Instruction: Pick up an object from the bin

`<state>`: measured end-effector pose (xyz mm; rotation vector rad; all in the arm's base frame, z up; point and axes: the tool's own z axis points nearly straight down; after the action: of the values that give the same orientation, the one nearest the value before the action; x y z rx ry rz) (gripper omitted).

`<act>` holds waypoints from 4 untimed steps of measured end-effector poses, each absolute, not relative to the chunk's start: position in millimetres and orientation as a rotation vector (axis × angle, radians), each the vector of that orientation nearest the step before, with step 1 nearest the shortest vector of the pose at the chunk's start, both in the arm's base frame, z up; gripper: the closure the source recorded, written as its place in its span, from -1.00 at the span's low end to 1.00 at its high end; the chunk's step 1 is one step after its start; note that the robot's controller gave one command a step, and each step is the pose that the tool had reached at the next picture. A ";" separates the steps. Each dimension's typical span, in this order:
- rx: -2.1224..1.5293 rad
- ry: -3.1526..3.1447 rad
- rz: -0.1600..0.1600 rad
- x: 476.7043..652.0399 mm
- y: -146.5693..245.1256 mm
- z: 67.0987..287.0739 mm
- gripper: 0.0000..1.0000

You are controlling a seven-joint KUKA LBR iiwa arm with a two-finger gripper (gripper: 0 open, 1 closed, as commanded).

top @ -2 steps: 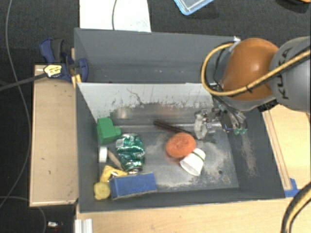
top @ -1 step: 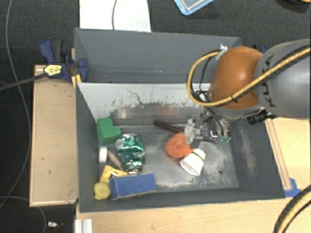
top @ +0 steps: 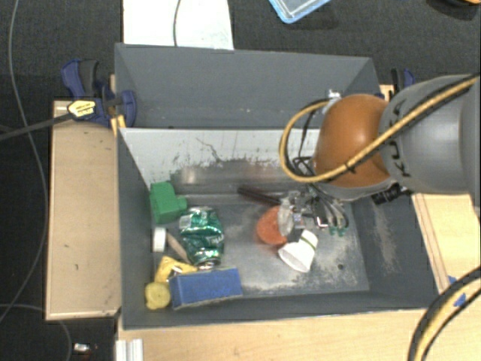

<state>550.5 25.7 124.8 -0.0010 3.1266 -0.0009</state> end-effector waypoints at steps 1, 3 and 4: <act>0.083 3.121 0.006 547.6 58.0 125.3 -1.00; 0.133 3.112 0.008 575.5 6.0 87.6 -1.00; -0.140 3.104 0.005 575.2 -36.6 73.8 1.00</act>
Offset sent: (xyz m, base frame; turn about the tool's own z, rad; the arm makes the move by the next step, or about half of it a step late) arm 0.0000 0.0000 0.0000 0.0000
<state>575.2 -36.6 73.8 -0.1395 3.1043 0.0049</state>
